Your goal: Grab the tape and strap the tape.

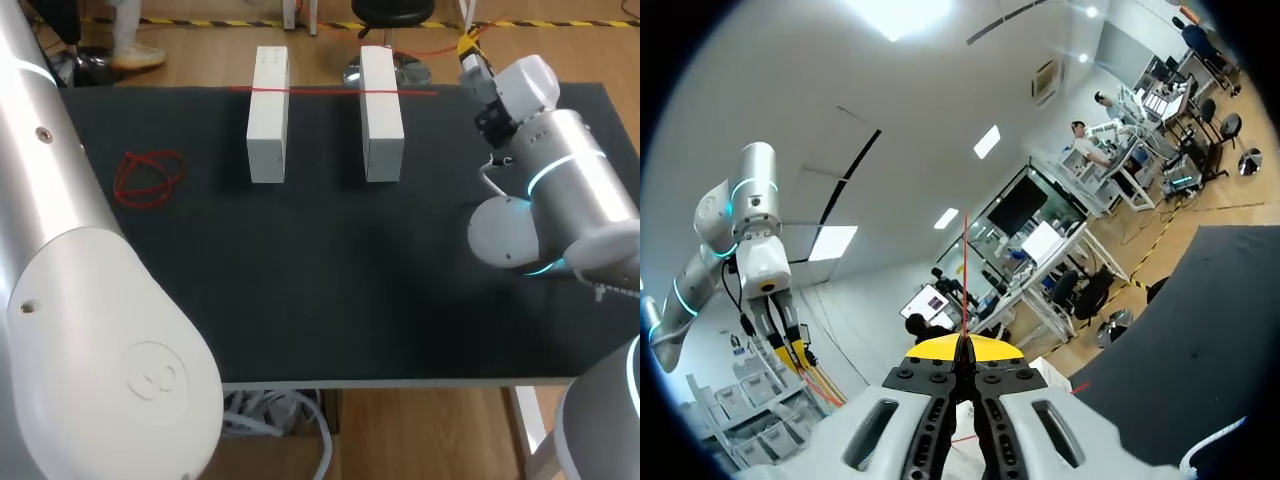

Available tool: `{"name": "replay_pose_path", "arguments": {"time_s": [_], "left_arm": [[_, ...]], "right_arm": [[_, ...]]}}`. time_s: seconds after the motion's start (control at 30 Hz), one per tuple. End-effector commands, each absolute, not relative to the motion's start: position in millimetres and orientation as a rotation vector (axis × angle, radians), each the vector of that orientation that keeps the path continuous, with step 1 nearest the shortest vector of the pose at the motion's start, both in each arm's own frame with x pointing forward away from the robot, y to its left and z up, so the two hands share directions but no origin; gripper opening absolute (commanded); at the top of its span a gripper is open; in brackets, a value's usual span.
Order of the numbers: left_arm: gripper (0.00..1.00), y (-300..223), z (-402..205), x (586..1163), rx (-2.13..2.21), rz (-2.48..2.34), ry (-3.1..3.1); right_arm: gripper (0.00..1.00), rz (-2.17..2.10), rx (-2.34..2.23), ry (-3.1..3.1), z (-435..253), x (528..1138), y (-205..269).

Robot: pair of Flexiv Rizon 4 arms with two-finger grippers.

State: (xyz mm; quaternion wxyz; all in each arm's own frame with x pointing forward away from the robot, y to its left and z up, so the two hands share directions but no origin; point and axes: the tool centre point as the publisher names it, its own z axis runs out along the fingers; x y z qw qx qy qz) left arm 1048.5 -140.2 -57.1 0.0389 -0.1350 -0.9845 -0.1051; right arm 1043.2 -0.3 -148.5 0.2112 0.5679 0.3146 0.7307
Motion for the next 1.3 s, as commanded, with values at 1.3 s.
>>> {"name": "replay_pose_path", "arguments": {"time_s": [1.3], "left_arm": [[0.0, -145.3, -54.4, 1050.8, -0.433, -0.336, -3.012]], "right_arm": [[0.0, 0.472, 0.664, 1.51, -100.7, 1036.1, 29.8]]}}
